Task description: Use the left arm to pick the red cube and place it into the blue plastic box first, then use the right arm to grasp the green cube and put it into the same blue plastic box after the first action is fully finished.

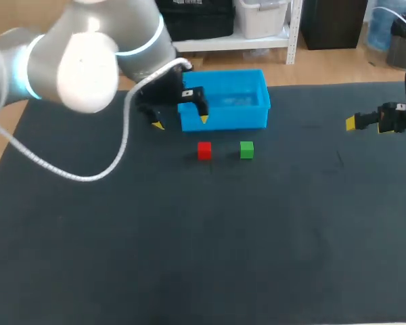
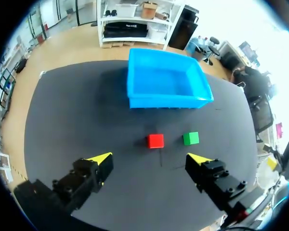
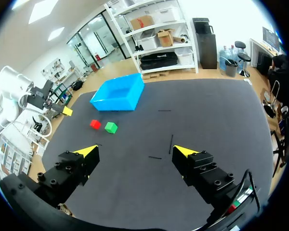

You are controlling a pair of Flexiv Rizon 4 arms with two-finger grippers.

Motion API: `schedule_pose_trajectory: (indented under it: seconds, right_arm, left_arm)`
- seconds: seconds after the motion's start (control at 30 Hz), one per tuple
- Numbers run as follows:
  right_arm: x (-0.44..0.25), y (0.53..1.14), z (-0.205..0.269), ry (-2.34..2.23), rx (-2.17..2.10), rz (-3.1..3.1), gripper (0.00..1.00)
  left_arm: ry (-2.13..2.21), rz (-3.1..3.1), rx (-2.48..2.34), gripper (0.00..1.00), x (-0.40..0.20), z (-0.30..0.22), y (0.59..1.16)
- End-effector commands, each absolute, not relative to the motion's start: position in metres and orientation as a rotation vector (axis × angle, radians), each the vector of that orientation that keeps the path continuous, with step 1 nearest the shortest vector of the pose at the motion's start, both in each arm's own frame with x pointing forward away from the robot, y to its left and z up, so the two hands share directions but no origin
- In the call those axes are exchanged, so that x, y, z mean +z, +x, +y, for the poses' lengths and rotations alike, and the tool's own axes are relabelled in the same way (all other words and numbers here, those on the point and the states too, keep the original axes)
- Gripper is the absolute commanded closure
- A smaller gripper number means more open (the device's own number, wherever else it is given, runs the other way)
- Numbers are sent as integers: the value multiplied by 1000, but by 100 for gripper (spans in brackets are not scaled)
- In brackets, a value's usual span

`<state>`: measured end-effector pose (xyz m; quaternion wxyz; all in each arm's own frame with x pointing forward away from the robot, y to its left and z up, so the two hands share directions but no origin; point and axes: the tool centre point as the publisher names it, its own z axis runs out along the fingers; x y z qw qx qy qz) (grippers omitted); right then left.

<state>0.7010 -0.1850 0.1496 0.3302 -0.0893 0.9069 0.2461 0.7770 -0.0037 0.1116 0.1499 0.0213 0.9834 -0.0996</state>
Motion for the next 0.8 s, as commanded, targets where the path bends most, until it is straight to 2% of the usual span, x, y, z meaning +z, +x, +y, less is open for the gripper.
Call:
schedule_pose_trajectory:
  seconds: [0.03, 0.8]
  right_arm:
    - [150, 701, -186, -237, 647, 2372, 0]
    - [150, 701, -186, -237, 647, 2372, 0]
  left_arm:
    - [75, 2868, -261, 0, 103, -17, 791]
    - [66, 2902, -232, 0, 31, -31, 805]
